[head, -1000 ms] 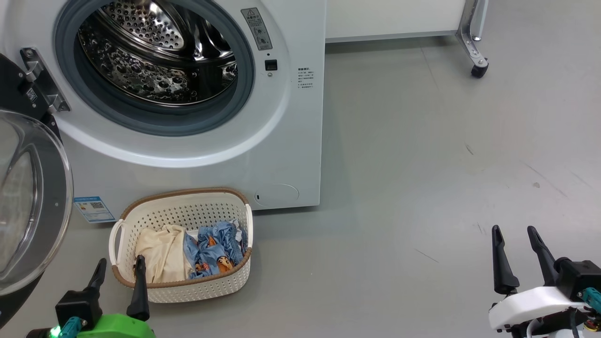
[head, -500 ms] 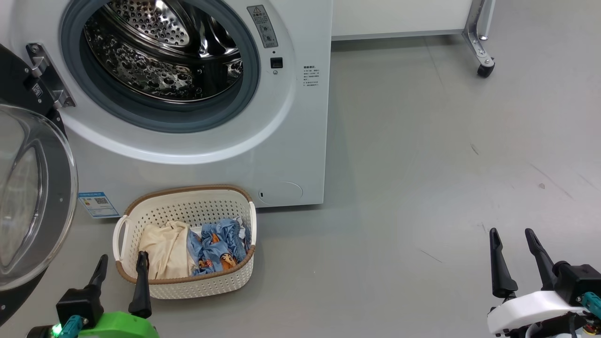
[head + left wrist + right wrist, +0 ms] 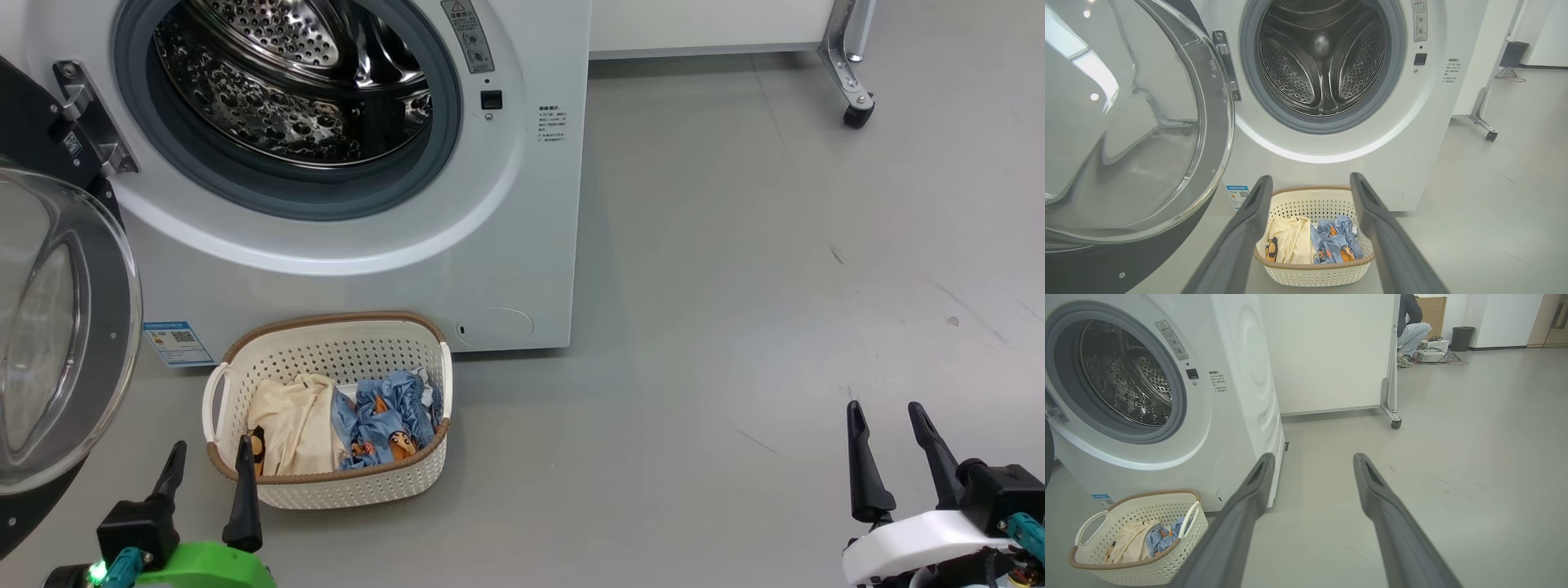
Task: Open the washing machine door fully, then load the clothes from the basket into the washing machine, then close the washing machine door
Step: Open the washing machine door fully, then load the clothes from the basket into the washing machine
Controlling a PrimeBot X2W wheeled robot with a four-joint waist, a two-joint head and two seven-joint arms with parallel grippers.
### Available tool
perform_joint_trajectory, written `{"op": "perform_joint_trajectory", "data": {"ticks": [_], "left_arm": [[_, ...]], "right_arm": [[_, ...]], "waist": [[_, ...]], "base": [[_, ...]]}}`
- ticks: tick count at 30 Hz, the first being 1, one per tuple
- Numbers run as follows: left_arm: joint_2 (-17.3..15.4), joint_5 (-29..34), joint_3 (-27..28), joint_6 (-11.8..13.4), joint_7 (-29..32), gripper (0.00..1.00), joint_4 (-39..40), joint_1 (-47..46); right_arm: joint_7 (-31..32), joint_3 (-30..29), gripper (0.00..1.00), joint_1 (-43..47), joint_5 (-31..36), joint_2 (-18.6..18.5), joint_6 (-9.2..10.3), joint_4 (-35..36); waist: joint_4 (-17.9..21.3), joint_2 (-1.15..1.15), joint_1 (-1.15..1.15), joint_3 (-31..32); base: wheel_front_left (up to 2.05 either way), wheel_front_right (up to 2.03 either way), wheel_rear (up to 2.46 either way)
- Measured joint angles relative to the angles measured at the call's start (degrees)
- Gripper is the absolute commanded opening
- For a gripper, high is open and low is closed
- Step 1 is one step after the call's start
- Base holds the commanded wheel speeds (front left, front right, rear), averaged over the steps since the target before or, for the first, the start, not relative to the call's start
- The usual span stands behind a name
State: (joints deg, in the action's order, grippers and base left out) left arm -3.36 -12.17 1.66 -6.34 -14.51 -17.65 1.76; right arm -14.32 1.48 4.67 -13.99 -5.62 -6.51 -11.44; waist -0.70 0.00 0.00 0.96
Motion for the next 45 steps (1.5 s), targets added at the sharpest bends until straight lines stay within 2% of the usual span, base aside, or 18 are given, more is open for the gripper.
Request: {"op": "perform_joint_trajectory", "data": {"ticks": [27,45], "left_arm": [[0.2,0.6,0.3,0.4,0.0,1.00,0.6,-0.1],[0.3,0.6,1.3,0.4,0.0,1.00,1.4,-0.3]], "right_arm": [[0.0,-0.5,1.00,0.3,0.0,0.0,0.00,0.0],[0.0,-0.7,1.00,0.3,0.0,0.1,-0.01,0.0]], "waist": [[-1.5,0.00,0.00,-0.9],[-1.9,0.00,0.00,-1.7]], "base": [[0.03,-0.03,0.00],[0.64,-0.64,0.00]]}}
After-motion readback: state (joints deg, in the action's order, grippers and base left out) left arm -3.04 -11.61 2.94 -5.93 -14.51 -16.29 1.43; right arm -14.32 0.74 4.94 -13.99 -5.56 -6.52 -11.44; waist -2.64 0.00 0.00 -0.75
